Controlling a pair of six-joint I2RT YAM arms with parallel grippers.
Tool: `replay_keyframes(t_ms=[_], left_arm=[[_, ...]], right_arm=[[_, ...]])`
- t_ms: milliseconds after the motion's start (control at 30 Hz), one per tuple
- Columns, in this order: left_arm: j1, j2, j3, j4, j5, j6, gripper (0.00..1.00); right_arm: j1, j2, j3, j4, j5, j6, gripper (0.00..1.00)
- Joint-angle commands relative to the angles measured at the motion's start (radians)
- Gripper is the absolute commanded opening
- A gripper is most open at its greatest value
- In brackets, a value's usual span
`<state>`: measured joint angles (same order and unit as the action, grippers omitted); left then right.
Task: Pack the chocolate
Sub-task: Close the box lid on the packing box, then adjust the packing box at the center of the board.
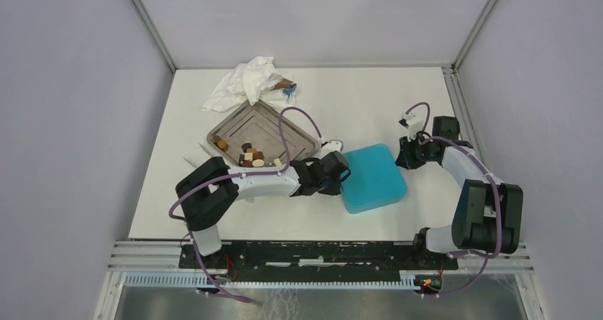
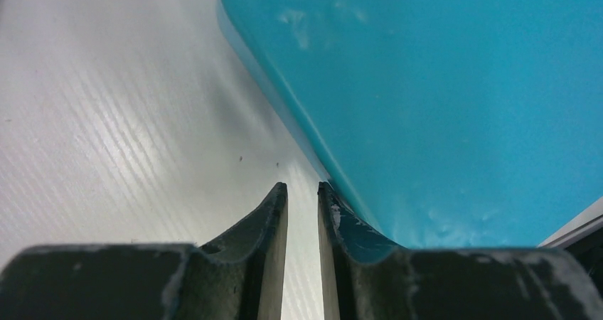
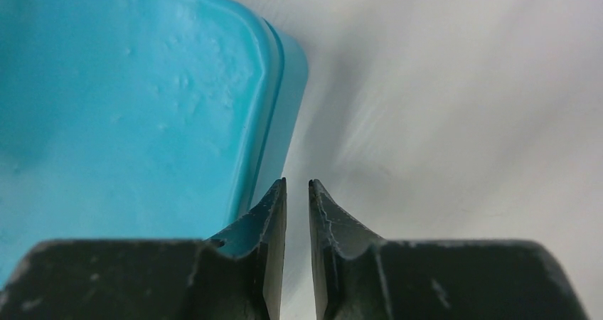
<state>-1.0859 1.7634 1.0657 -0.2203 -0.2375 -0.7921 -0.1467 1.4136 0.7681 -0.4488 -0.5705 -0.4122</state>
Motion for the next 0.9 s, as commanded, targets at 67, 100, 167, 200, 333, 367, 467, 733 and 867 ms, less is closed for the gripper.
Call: replay_keyframes(t_ms=[67, 100, 167, 200, 333, 367, 467, 733, 867], left_arm=[[-0.008, 0.055, 0.094, -0.029, -0.026, 0.054, 0.28], [-0.007, 0.061, 0.097, -0.030, -0.023, 0.054, 0.28], [-0.010, 0.069, 0.103, -0.029, -0.020, 0.054, 0.29], [-0.008, 0.068, 0.105, -0.026, -0.022, 0.054, 0.29], [-0.009, 0.053, 0.107, -0.024, -0.029, 0.062, 0.29], [-0.008, 0.047, 0.106, -0.021, -0.032, 0.065, 0.29], [-0.010, 0.032, 0.094, 0.001, -0.036, 0.075, 0.29], [-0.012, 0.047, 0.106, 0.008, -0.029, 0.079, 0.30], [-0.011, 0.034, 0.103, 0.007, -0.045, 0.082, 0.31]], right_arm=[[-0.047, -0.100, -0.012, 0.078, 0.085, 0.002, 0.25], [-0.057, -0.123, -0.012, 0.084, 0.083, -0.006, 0.26], [-0.079, -0.183, -0.017, 0.094, 0.060, -0.042, 0.28], [-0.086, -0.220, -0.021, 0.093, 0.010, -0.072, 0.32], [-0.091, -0.336, -0.053, 0.027, -0.309, -0.239, 0.43], [-0.085, -0.350, -0.053, -0.014, -0.382, -0.297, 0.44], [-0.042, -0.353, -0.048, -0.161, -0.441, -0.500, 0.43], [0.040, -0.301, -0.067, -0.226, -0.189, -0.570, 0.36], [0.051, -0.293, -0.105, -0.197, -0.058, -0.548, 0.33]])
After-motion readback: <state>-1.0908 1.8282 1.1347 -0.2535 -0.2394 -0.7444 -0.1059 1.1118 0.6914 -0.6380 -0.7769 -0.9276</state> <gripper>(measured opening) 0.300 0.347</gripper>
